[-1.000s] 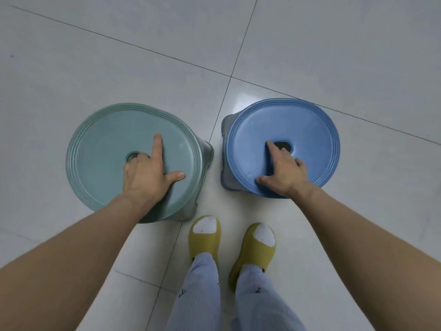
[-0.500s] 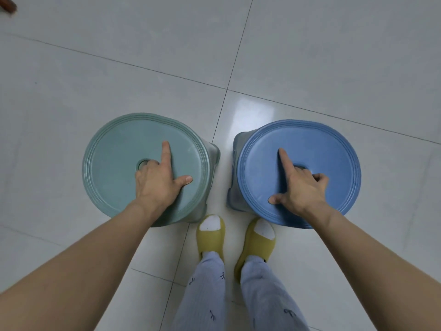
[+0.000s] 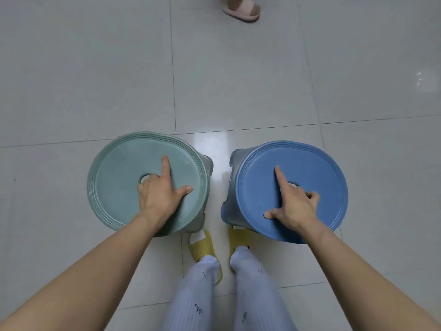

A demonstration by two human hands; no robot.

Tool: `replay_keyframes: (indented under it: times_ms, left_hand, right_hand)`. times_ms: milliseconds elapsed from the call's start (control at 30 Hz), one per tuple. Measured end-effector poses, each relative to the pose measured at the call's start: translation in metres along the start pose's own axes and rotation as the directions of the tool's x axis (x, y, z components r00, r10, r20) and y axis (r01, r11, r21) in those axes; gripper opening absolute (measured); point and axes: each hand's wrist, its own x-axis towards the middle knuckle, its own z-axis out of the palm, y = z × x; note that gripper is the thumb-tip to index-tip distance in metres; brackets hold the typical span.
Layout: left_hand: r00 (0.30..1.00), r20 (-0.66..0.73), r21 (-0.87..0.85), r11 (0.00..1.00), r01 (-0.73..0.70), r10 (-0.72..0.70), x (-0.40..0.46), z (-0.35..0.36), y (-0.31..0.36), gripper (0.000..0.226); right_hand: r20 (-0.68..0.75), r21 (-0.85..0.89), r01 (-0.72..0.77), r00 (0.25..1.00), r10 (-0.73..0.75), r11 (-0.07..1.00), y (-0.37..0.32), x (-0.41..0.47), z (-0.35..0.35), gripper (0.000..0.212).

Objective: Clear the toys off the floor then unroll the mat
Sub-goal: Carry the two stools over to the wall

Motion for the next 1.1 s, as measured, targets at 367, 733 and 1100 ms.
replay_keyframes:
  times_ms: [367, 733, 1100]
  left_hand:
    - [0.936, 0.013, 0.108, 0.931, -0.350, 0.351, -0.059, -0.041, 0.116, 0.096]
    - [0.770, 0.076, 0.229, 0.741, -0.631, 0.633, -0.154, -0.006, 0.261, 0.096]
    - [0.493, 0.246, 0.301, 0.417, -0.857, 0.835, -0.308, 0.083, 0.429, 0.092]
  right_hand:
    - [-0.062, 0.143, -0.263, 0.960, 0.274, 0.954, 0.072, -0.120, -0.041, 0.114]
    - [-0.074, 0.333, -0.480, 0.845, 0.529, 0.812, 0.218, -0.248, -0.024, 0.115]
    - [-0.033, 0.496, -0.664, 0.630, 0.776, 0.560, 0.385, -0.405, 0.015, 0.115]
